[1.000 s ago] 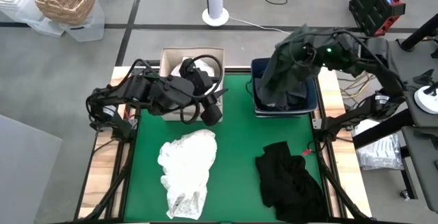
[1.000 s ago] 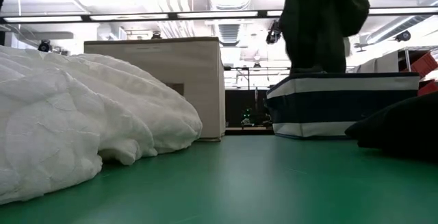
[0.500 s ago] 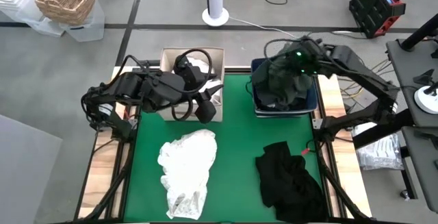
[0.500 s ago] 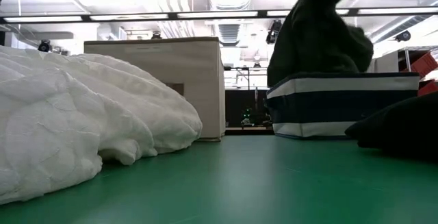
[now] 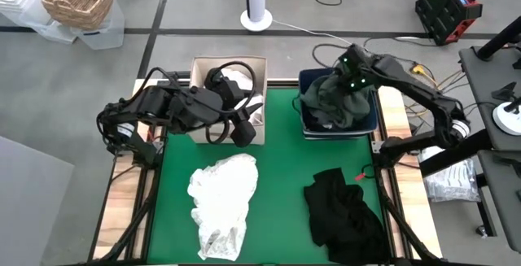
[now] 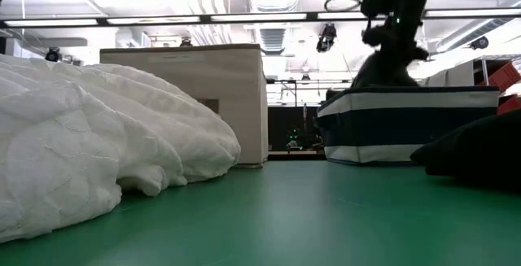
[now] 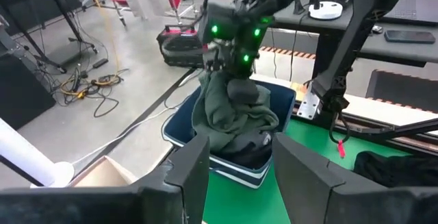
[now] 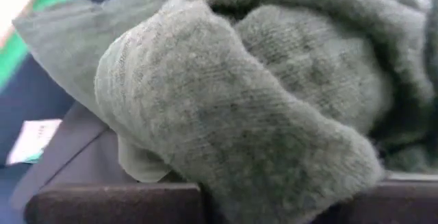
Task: Sort clothes
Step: Put the green shirt into the blue laundry bin
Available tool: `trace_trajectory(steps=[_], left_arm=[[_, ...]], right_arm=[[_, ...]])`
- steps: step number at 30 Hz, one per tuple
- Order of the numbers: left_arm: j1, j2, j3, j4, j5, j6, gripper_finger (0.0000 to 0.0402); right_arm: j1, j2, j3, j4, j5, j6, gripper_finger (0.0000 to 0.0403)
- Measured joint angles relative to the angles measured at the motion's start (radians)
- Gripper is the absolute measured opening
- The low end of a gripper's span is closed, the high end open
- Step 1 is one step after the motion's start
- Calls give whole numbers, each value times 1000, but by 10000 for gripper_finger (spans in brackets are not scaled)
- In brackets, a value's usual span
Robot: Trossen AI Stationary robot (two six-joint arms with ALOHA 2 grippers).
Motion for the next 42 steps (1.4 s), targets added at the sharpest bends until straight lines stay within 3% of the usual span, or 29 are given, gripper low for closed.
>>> trace_trajectory(steps=[12,17,19,26,30,35,42], left_arm=[[0,0,-1,-5,0,-1,139],[0,0,-1,-16,1,-8,139],[0,0,-1,-30,1,-19,139],[-1,0,-1,-122,3,-89,139],[-1,0,-1,-198,5,-148,139],[-5,0,-1,-328,5,-237,139],[-10,-6,-1,-471,48,-314,139]], right_arm=[[0,117,-215,181,0,-42,44],[0,161,-249,234,1,-51,45],[0,161,-244,228,3,-46,64],[1,127,-137,127,-1,-16,190],[1,124,-36,2,-4,-24,241],[1,122,81,-162,-3,-13,277],[1,115,199,-297,-3,2,285]])
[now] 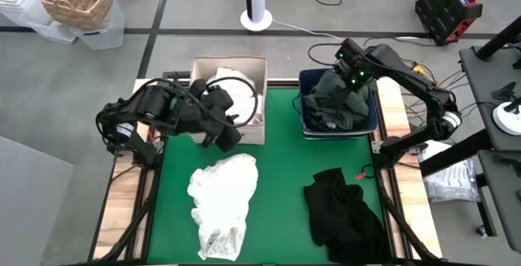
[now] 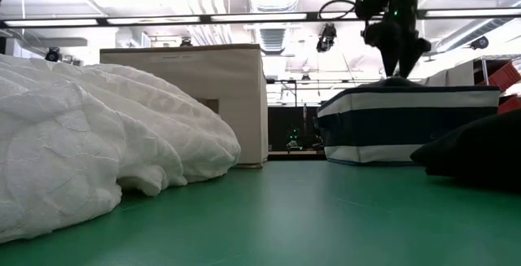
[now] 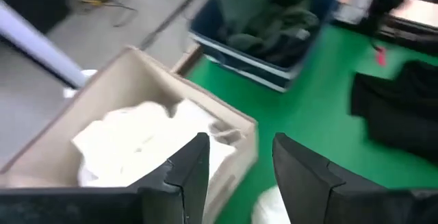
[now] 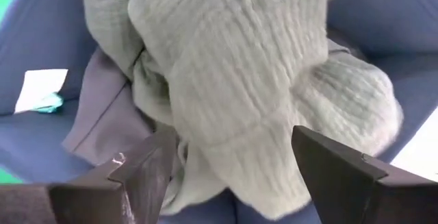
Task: Sort clothes
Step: Put the green shirt into the blue laundry bin, then put the white shirt into the white laundry bin
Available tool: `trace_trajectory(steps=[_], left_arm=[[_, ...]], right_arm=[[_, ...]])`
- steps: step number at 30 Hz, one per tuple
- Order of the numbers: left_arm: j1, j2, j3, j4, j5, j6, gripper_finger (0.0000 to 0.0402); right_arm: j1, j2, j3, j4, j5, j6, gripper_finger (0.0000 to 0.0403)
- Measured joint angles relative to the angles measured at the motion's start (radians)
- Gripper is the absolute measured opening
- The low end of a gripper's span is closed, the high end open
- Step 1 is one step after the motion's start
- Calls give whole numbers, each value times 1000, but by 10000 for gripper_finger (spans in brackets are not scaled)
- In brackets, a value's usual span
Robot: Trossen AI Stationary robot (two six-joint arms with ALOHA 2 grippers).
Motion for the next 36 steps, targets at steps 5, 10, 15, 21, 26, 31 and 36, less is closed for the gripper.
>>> trace_trajectory(steps=[5,10,15,21,26,31,36], left_arm=[[-11,-46,-8,1,88,76,139],[-15,-104,-26,0,88,157,139],[-17,-221,-132,2,94,211,139],[-18,-417,-421,99,96,193,139],[-19,-555,-698,328,138,217,139],[-23,-641,-919,474,205,215,139],[-31,-681,-1047,563,227,194,139]], right_arm=[[0,-27,56,-32,0,2,261],[3,-78,88,-32,1,52,200],[28,-158,92,-10,-35,72,116],[124,-242,92,95,-75,134,32],[235,-253,92,172,-85,137,14],[365,-238,91,207,-238,75,19],[520,-233,91,193,-293,95,18]])
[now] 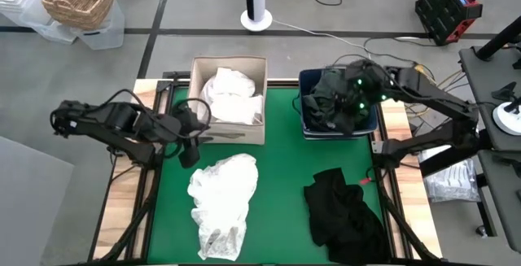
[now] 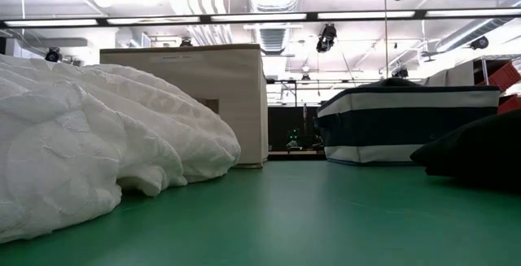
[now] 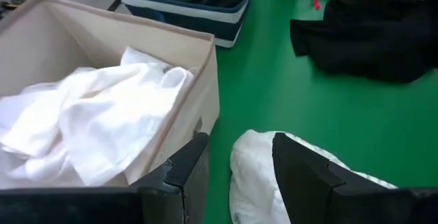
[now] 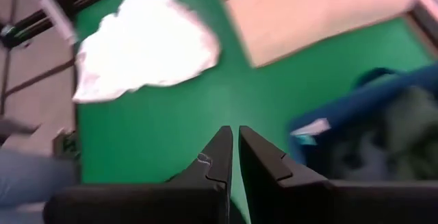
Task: Sort clothes
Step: Put the white shirt into the white laundry bin
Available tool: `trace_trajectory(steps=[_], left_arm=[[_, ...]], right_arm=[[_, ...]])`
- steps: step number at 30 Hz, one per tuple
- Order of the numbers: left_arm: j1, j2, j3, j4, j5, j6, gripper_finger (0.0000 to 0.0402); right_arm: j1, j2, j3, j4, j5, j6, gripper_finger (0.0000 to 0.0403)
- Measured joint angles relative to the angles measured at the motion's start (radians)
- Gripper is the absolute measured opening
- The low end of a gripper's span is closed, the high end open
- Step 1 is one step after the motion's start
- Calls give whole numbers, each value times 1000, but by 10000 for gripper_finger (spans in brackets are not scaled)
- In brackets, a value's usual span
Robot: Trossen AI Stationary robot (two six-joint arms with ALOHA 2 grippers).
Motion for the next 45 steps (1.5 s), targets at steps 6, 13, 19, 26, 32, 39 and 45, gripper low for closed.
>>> trace_trajectory(steps=[6,13,19,26,32,39,45], left_arm=[[0,-1,-53,54,-1,1,139],[0,32,-90,91,90,-91,139],[-37,88,-130,91,149,-330,139],[-138,153,-172,78,148,-413,160],[-217,221,-185,24,97,-469,220],[-250,315,-304,144,96,-551,276],[-249,396,-447,388,96,-650,293]], right_arm=[[130,3,0,0,6,68,18],[150,9,0,-1,10,77,18],[150,9,0,1,13,-23,18],[150,9,0,2,39,-113,18],[150,9,0,3,46,-180,18],[150,9,-3,4,63,-237,18],[150,8,-15,17,64,-254,18]])
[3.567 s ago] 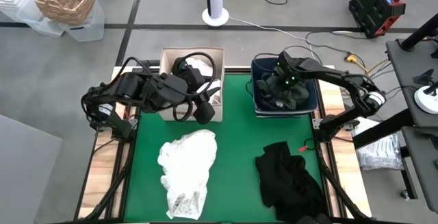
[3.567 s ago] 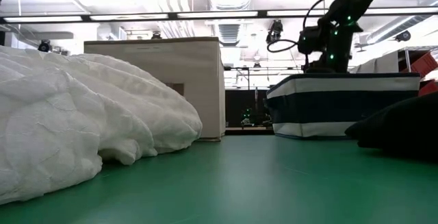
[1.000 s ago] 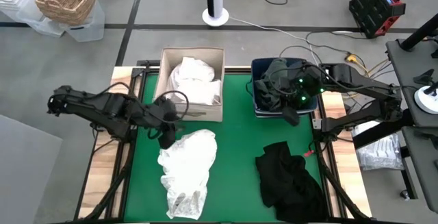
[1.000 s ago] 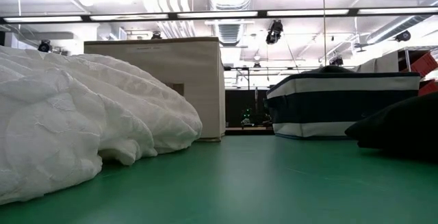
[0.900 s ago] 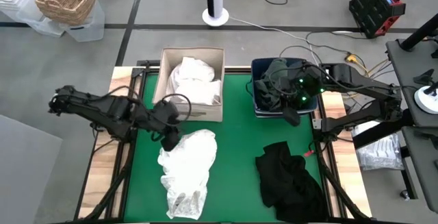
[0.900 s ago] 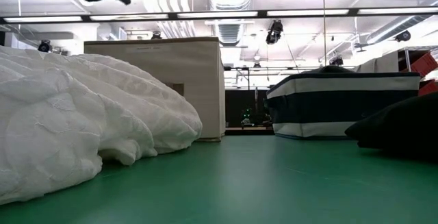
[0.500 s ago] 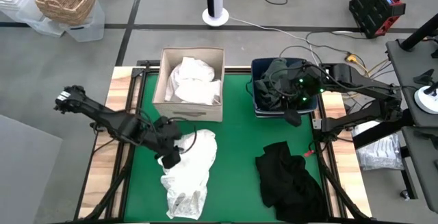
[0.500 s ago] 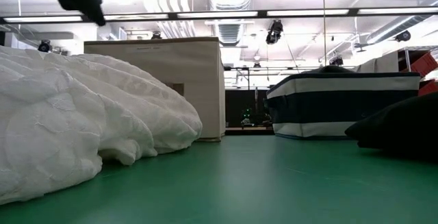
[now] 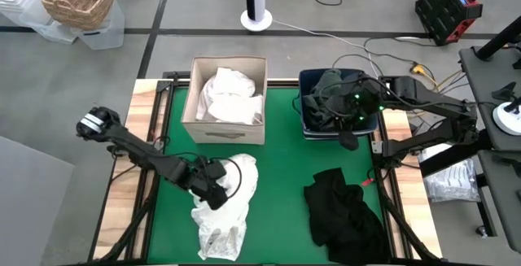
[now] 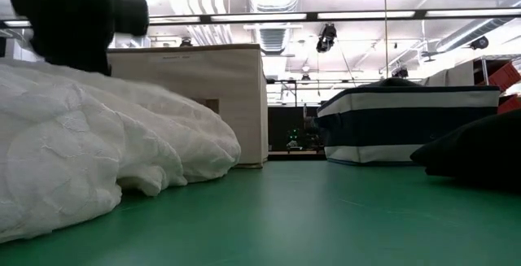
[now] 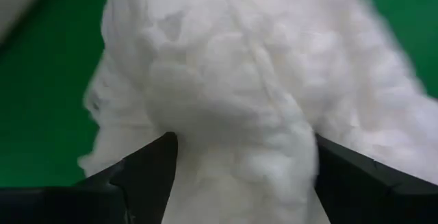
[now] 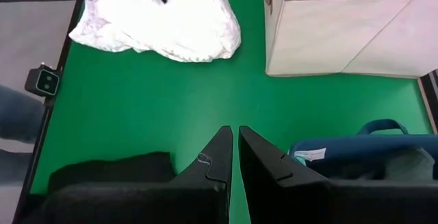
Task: Sort clothes
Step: Put the white shirt into the white laundry bin
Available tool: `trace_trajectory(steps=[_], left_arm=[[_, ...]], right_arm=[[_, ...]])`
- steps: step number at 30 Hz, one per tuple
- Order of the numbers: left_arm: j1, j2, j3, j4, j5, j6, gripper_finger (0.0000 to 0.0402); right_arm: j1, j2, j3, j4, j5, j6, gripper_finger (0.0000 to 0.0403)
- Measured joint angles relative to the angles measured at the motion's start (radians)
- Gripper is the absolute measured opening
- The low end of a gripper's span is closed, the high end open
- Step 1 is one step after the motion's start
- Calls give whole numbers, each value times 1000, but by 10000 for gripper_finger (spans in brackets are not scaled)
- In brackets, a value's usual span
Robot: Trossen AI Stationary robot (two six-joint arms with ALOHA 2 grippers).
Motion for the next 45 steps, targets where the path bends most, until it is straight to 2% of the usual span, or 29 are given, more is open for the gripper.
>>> trace_trajectory(steps=[6,10,13,17,18,22,26,30,35,41,45], left_arm=[[-3,83,-83,142,5,-103,283],[-3,115,-85,181,10,-105,245],[-4,125,-72,180,18,-87,177],[-4,132,-53,177,23,-34,42],[-4,132,-50,177,24,-30,25],[-11,114,-13,167,32,-17,18],[-27,65,87,98,31,14,10],[-46,41,234,-117,-18,22,10],[-49,37,444,-358,-23,47,9],[-49,32,679,-473,-38,126,9],[-49,32,834,-563,-140,171,9]], right_arm=[[0,0,-26,19,0,-3,18],[0,4,-32,23,0,-4,18],[0,9,-32,23,0,-3,18],[0,20,-32,27,2,-7,18],[0,23,-32,31,6,-8,18],[0,35,-32,48,8,-11,18],[0,48,-32,61,8,-13,18],[0,58,-32,83,8,-17,18],[0,68,-33,135,8,-26,18],[0,84,-33,280,-19,-27,18],[2,102,-32,415,-92,-24,24]])
